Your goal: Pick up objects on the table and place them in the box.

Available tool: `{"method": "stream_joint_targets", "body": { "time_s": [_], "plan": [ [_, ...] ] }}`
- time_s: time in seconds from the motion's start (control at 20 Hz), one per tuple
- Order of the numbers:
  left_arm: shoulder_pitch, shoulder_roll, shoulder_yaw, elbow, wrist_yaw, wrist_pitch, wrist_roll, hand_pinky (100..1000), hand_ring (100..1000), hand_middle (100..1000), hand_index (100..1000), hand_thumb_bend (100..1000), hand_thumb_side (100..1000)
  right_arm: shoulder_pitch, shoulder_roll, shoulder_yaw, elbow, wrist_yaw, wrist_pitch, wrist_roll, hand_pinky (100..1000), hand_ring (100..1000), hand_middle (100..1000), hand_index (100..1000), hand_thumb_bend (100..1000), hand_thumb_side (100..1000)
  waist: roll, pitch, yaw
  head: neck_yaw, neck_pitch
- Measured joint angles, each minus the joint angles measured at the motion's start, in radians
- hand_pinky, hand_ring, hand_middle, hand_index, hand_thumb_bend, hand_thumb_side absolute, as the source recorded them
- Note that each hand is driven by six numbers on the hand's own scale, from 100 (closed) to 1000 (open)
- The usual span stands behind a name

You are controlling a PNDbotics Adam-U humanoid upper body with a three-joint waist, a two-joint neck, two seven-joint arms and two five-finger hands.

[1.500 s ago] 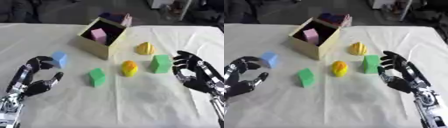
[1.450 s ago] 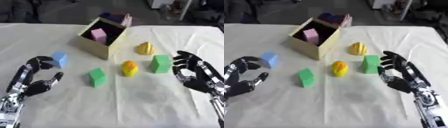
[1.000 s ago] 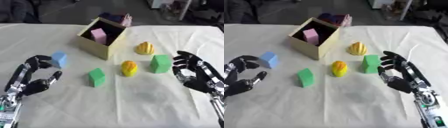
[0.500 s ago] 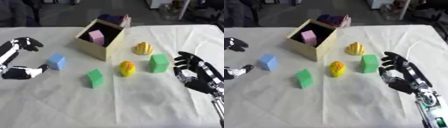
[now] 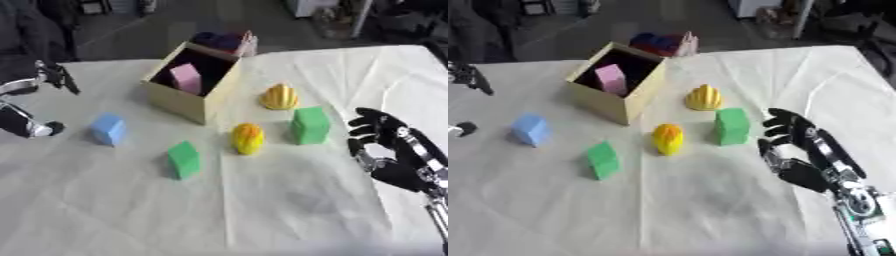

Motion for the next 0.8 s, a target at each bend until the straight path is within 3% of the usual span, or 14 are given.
{"method": "stream_joint_targets", "body": {
  "time_s": [0.4, 0.8],
  "plan": [
    [-0.086, -0.116, -0.022, 0.212, -0.137, -0.093, -0.013, 778, 753, 742, 793, 367, 136, 0.001, 0.000, 0.000, 0.001, 0.000, 0.000, 0.000, 699, 745, 745, 921, 219, 308, -0.003, 0.000, 0.000, -0.002, 0.000],
    [-0.132, -0.186, -0.021, 0.286, -0.174, -0.123, 0.046, 783, 760, 756, 796, 387, 144, 0.001, 0.001, 0.000, 0.001, 0.000, 0.000, 0.000, 699, 744, 742, 921, 217, 310, -0.010, 0.002, 0.000, -0.003, 0.000]
  ]
}}
